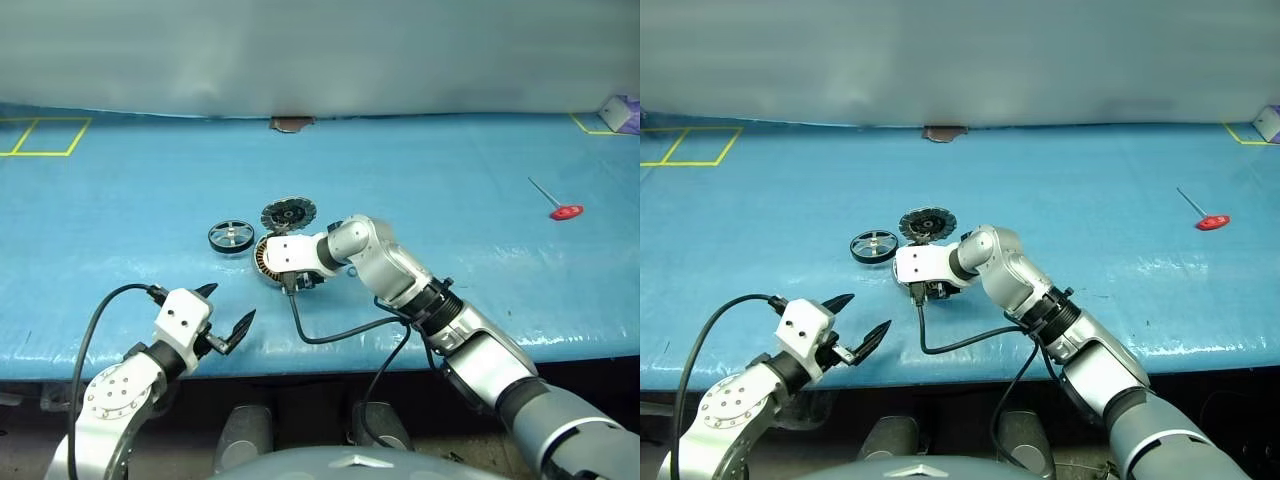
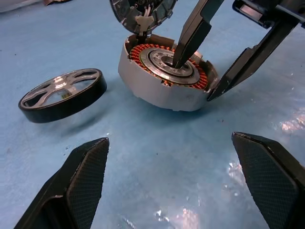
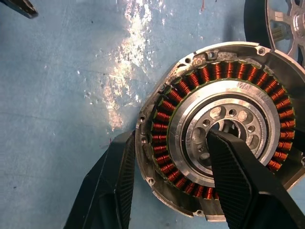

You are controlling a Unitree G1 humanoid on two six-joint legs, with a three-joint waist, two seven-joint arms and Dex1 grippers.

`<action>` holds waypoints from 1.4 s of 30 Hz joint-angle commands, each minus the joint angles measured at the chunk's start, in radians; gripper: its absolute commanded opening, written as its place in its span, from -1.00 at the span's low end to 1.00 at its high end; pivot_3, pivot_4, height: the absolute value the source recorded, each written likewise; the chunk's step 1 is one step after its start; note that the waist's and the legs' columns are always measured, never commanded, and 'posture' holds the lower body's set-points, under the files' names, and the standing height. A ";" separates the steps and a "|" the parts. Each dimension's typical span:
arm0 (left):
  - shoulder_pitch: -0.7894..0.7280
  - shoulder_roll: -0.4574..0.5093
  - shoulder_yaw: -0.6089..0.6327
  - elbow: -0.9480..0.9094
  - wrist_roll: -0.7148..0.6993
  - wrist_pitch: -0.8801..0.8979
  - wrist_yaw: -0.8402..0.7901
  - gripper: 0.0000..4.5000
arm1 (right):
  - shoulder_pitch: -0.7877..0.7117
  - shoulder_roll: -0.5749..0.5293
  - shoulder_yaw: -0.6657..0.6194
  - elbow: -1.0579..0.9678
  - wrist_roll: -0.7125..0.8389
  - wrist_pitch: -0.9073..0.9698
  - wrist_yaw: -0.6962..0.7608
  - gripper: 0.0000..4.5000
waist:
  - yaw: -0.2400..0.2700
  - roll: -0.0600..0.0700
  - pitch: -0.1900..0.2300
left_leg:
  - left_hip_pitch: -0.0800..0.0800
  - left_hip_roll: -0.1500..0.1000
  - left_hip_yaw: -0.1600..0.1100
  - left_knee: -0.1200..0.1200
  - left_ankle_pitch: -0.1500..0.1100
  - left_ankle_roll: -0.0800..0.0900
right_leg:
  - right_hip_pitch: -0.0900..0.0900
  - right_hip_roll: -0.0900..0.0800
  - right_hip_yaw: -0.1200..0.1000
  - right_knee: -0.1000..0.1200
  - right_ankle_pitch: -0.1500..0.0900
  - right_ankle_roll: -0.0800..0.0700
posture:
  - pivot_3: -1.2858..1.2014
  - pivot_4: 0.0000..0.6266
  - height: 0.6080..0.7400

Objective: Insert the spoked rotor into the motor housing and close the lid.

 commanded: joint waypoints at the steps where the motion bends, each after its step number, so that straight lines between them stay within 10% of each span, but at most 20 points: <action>1: 0.033 0.014 0.040 -0.028 -0.008 -0.068 -0.034 1.00 | 0.042 -0.007 0.051 -0.087 0.007 0.030 0.028 -0.10 | 0.000 0.000 0.000 | 0.002 0.000 0.000 0.000 0.000 0.000 | 0.000 0.000 0.000 0.000 0.000 -0.001 | 0.03 -0.52 1.00; 27: -0.007 -0.005 0.004 0.044 0.004 -0.115 -0.060 1.00 | 0.053 -0.186 0.148 -0.237 -0.036 0.177 0.084 -0.10 | 0.028 -0.004 -0.003 | 0.006 0.000 0.000 0.000 0.000 0.001 | 0.006 -0.003 -0.001 -0.004 0.000 0.000 | 0.03 -0.52 1.00; 35: -0.021 -0.008 -0.007 0.044 0.003 -0.104 -0.058 1.00 | 0.056 -0.157 0.096 -0.252 0.019 0.245 0.058 0.99 | 0.025 -0.004 -0.003 | 0.006 0.000 0.000 -0.001 0.000 0.001 | 0.005 -0.002 -0.001 -0.004 0.000 0.000 | 0.03 -0.52 1.00; 42: -0.031 0.000 -0.019 0.036 -0.006 -0.084 -0.067 1.00 | 0.040 -0.142 -0.075 -0.472 0.169 0.422 0.049 0.99 | 0.023 -0.004 -0.001 | 0.003 0.000 0.000 -0.001 0.000 0.001 | 0.003 -0.002 -0.001 -0.004 0.000 0.000 | 0.03 -0.52 1.00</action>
